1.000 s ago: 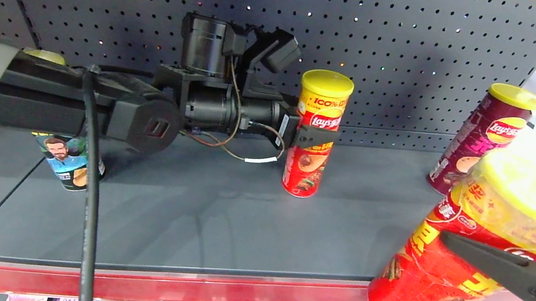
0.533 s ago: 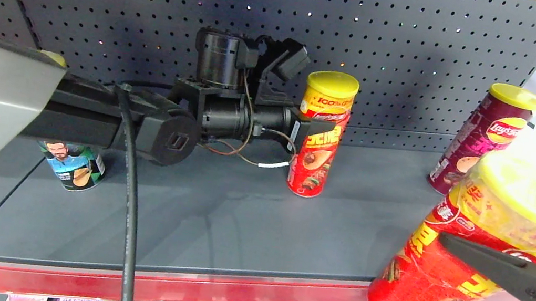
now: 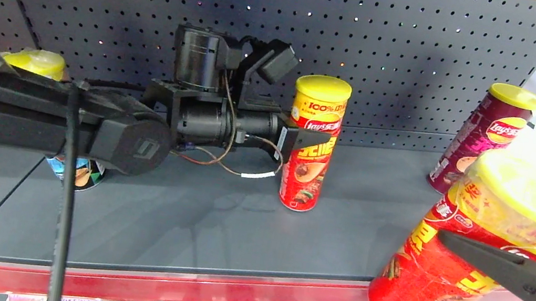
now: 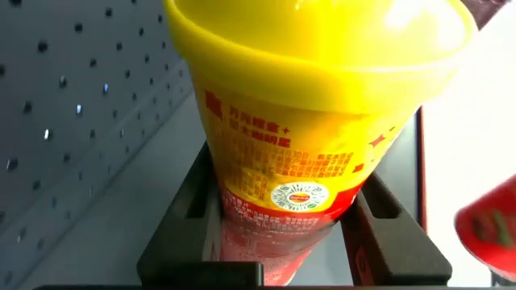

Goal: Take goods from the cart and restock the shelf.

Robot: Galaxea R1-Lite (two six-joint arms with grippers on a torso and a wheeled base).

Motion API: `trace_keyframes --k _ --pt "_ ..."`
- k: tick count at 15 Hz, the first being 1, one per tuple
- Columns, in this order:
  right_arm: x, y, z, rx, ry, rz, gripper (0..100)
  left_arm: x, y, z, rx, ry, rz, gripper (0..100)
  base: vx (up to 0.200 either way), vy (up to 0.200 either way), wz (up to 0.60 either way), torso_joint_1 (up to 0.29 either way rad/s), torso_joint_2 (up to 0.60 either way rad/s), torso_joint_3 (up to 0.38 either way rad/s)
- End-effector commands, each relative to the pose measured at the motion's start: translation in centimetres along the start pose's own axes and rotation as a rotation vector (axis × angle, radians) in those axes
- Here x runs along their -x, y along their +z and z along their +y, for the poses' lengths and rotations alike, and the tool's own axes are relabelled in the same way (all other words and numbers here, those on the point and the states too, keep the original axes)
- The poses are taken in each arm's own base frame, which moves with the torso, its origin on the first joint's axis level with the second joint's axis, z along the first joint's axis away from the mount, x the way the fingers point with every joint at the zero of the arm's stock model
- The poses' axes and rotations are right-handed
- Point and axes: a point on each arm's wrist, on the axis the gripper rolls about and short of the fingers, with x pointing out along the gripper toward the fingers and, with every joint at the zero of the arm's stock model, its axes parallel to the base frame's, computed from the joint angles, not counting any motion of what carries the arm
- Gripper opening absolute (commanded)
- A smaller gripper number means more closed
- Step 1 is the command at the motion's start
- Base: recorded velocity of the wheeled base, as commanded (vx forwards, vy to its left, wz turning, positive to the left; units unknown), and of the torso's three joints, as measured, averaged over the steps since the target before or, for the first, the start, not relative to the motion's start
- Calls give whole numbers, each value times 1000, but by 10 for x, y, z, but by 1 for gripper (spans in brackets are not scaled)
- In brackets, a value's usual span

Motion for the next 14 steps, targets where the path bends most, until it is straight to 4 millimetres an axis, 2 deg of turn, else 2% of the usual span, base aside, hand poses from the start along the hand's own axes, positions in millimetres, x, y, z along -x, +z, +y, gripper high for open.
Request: trace_keyframes --k 1,7,11,14 --pt "-1 0 0 0 1 3 0 23 13 -14 -15 -13 -24 0 0 0 0 0 0 0" --pt "-2 1 0 0 1 2 0 43 -5 -48 10 -81 43 0 0 0 0 0 0 0" --pt "-2 1 0 0 2 3 0 43 -16 -57 5 -105 37 0 0 0 0 0 0 0" --pt "-2 0 0 -1 2 6 0 45 -15 -58 7 -108 34 0 0 0 0 0 0 0"
